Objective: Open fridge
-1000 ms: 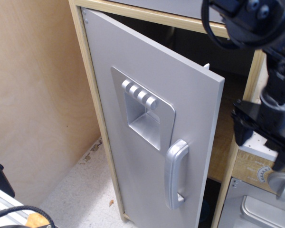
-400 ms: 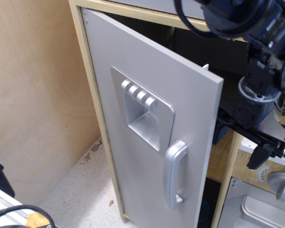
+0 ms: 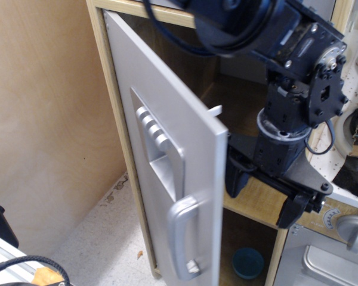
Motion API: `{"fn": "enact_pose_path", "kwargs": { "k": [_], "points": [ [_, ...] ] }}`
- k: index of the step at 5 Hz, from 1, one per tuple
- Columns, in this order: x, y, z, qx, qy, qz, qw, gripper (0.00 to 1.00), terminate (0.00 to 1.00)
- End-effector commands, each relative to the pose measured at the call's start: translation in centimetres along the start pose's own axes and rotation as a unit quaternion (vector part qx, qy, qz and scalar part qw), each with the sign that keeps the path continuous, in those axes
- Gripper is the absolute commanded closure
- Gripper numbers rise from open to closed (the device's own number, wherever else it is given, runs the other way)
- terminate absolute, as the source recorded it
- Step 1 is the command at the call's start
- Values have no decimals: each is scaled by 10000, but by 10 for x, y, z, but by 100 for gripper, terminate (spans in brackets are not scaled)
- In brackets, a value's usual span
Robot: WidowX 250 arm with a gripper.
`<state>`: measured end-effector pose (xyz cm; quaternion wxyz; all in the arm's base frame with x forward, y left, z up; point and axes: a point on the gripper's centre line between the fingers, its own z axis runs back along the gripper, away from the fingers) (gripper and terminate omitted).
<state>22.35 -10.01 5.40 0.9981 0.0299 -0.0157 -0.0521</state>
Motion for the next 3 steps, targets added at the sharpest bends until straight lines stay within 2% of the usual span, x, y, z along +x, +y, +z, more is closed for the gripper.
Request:
{"fn": "enact_pose_path", "kwargs": {
  "k": [1, 3],
  "points": [
    [-40, 15, 11, 115, -186, 473, 9986, 0, 0],
    [-55, 55, -3, 417, -268, 682, 9964, 0, 0]
  ]
}}
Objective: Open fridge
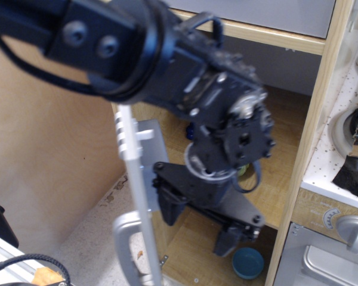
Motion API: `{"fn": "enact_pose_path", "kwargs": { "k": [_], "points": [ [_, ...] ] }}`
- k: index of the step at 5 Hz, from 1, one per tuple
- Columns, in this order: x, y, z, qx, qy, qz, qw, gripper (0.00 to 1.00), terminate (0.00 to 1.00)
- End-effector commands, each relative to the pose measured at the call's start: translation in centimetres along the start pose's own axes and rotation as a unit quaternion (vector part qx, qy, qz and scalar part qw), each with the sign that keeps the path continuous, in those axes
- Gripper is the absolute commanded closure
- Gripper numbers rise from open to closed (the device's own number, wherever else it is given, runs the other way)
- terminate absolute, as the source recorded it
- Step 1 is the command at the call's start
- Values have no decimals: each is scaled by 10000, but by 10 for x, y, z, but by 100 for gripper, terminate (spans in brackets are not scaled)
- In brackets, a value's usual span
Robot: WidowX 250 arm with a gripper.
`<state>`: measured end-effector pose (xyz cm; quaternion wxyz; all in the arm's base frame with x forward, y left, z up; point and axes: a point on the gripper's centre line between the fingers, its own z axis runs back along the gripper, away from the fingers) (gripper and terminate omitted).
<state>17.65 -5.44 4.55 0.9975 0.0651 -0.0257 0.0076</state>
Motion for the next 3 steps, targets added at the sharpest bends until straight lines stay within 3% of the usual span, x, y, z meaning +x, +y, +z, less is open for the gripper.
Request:
{"fn": "enact_pose_path", "kwargs": {
  "k": [1, 2, 3],
  "points": [
    [4, 42, -2, 52, -234, -8, 9997, 0, 0],
    [15, 77, -3, 24, -199, -153, 9997, 0, 0],
    [19, 91, 8, 133, -214, -84, 9996, 0, 100]
  ]
}}
